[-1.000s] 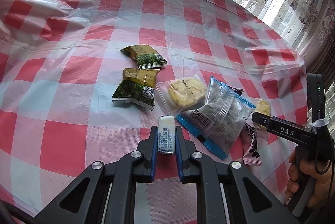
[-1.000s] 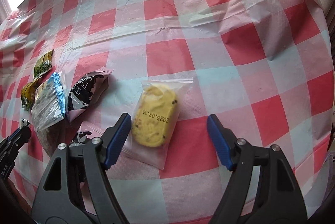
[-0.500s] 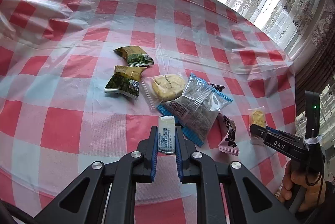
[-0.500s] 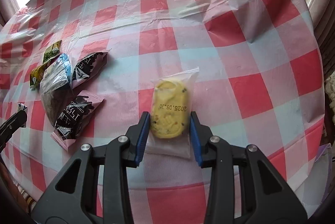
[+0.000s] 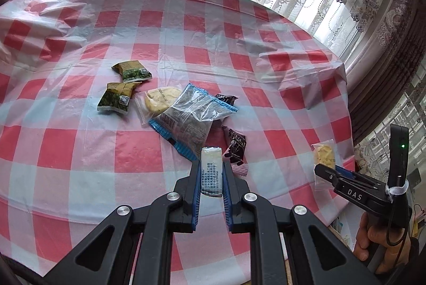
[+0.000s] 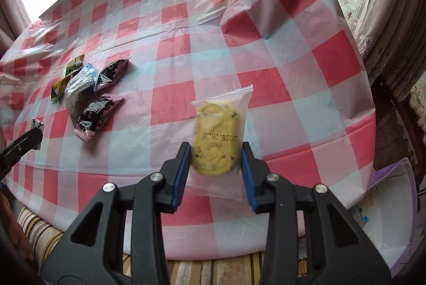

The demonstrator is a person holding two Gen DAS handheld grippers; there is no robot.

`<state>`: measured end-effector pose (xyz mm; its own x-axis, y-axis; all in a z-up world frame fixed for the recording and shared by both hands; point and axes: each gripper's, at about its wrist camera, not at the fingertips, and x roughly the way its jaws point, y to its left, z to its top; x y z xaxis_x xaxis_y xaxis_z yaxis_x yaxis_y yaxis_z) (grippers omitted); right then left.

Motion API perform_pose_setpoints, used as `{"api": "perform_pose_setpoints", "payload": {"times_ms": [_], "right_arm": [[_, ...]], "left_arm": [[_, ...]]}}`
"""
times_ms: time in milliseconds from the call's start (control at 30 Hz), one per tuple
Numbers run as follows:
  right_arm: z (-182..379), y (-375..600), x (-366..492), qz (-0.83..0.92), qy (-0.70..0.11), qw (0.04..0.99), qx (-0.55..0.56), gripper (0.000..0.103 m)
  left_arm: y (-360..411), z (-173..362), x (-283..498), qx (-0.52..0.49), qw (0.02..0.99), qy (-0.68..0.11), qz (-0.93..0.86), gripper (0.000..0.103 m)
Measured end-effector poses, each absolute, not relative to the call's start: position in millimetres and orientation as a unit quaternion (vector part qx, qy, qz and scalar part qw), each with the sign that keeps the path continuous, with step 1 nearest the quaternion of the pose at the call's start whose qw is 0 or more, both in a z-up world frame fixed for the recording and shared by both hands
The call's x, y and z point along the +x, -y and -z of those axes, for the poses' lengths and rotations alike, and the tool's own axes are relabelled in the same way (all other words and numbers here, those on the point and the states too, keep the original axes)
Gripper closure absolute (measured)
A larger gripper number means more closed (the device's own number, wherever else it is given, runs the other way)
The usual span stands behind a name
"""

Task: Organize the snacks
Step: 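Carry both held packets over the white box, then open both tools to drop the packets into the box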

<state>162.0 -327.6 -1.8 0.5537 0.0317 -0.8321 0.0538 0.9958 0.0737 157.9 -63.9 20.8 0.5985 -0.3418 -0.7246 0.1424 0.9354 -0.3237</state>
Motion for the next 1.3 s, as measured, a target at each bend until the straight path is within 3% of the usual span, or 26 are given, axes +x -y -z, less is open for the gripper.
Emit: {"api": "perform_pose_setpoints", "payload": {"times_ms": [1200,1300], "right_arm": [[13,526,2,0.152,-0.471,0.859,0.129,0.062],[10,530,0,0.16,-0.472,0.858,0.126,0.053]], "left_arm": [[325,-34,60,0.009,0.766,-0.502,0.402,0.087],[336,-30,54,0.014,0.746,-0.518,0.419,0.082]]}}
